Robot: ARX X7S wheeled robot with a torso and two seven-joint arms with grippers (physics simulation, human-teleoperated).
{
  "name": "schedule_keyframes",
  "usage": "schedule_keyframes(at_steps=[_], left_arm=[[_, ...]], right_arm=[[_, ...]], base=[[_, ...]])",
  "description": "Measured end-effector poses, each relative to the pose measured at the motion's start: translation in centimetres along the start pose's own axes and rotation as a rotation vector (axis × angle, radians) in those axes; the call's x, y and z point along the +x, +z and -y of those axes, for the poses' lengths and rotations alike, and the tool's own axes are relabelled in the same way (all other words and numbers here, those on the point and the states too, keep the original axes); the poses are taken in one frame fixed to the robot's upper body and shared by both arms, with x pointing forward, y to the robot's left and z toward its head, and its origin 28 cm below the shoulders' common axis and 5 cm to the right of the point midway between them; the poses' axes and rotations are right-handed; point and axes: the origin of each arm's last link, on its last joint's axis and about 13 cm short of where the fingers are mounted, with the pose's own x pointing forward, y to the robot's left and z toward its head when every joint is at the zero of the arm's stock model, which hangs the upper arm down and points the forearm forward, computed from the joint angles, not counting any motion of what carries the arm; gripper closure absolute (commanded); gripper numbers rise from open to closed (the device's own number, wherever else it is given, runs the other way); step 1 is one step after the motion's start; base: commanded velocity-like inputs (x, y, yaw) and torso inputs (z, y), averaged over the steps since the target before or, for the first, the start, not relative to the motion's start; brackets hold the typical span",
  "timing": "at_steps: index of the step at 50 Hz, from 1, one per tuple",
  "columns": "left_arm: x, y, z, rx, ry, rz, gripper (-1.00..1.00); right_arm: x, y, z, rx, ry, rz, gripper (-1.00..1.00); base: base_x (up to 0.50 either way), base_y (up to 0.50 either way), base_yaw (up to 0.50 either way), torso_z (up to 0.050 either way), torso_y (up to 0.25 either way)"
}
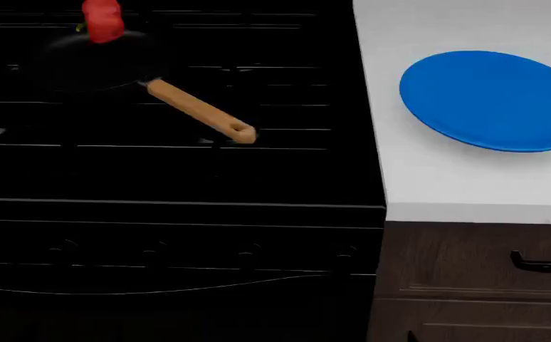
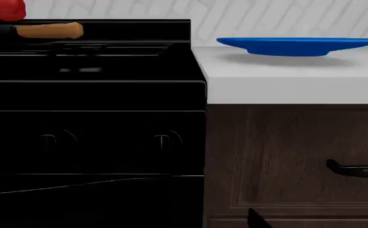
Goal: Pick up the pan and dump the vegetables in it onto the plate. Then return the pan to the stove.
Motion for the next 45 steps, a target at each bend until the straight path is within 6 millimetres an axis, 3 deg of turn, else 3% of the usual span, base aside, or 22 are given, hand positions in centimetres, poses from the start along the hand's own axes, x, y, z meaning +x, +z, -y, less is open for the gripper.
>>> schedule_keyframes(at_steps=[2, 16, 23, 40, 45], left_arm=[[0.4, 0.5, -0.6, 0.000, 0.027, 0.014, -1.00], [0.0, 0.1, -0.1, 0.010, 0.002, 0.012, -1.00], [-0.4, 0.9, -0.1, 0.021, -0.018, 0.035, -1.00], [-1.6, 7.3, -1.4, 0.058, -0.061, 0.109, -1.00], [-1.9, 9.0, -1.7, 0.067, -0.068, 0.133, -1.00]], right_arm=[[0.4, 0.5, 0.6, 0.000, -0.027, 0.014, -1.00], [-0.1, 0.5, 0.2, -0.003, -0.002, 0.012, -1.00], [-0.4, 1.2, 0.1, -0.007, 0.009, 0.028, -1.00], [-0.6, 5.8, 1.0, -0.087, 0.013, 0.088, -1.00], [-0.8, 7.3, 1.4, -0.117, 0.003, 0.111, -1.00]], base=[[0.00, 0.00, 0.00, 0.000, 0.000], [0.00, 0.00, 0.00, 0.000, 0.000], [0.00, 0.00, 0.00, 0.047, 0.088], [0.00, 0.00, 0.00, 0.047, 0.090], [0.00, 0.50, 0.00, 0.047, 0.091]])
